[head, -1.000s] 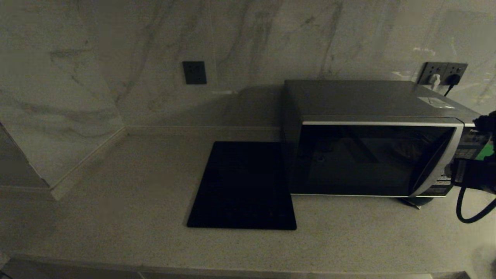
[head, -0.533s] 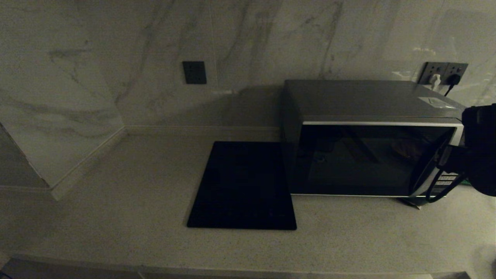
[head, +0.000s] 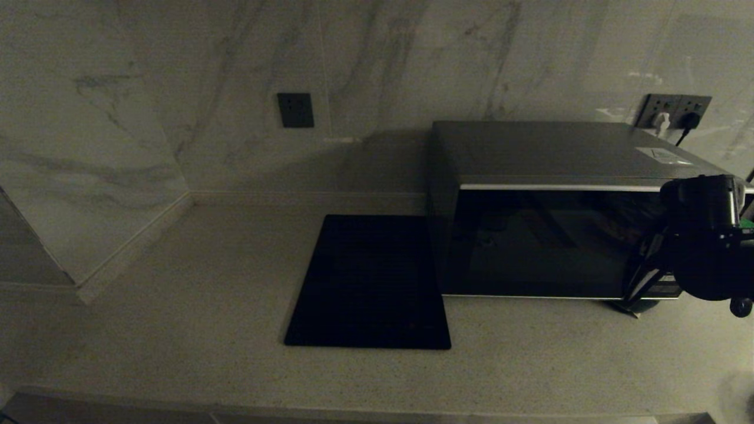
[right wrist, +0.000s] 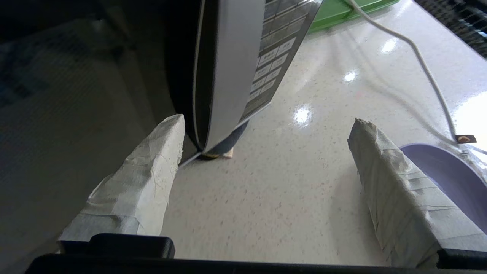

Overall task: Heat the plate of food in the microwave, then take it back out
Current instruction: Open the microwave oven

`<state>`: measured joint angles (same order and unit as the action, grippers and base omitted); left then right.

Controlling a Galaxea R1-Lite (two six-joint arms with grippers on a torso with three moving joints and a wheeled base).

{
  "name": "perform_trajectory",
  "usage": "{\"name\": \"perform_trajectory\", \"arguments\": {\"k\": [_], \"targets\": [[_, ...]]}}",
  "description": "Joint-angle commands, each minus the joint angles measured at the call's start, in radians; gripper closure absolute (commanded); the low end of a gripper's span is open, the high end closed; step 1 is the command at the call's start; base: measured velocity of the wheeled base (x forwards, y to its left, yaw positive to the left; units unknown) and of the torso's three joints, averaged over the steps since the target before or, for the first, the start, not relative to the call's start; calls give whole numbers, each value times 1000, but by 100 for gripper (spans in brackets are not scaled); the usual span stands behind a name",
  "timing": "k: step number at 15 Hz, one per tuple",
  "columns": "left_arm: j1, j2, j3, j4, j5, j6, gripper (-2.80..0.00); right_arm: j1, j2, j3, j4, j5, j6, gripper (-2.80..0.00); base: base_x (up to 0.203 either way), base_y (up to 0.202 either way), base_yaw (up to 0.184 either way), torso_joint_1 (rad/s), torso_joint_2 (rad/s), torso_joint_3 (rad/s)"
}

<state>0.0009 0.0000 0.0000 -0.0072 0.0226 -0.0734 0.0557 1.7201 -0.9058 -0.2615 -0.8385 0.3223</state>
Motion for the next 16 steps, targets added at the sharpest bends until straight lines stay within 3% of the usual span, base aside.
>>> {"name": "perform_trajectory", "arguments": {"k": [1, 6, 16], "targets": [[1, 0, 0, 0, 0, 0, 0, -3, 54, -29, -2, -35, 1, -280, 0, 0, 0, 0, 0, 0], [1, 2, 0, 0, 0, 0, 0, -14, 115, -62, -70, -47, -2, -280, 0, 0, 0, 0, 0, 0], [1, 2, 0, 0, 0, 0, 0, -90, 134, -77, -74, -47, 0, -280, 0, 0, 0, 0, 0, 0]]}}
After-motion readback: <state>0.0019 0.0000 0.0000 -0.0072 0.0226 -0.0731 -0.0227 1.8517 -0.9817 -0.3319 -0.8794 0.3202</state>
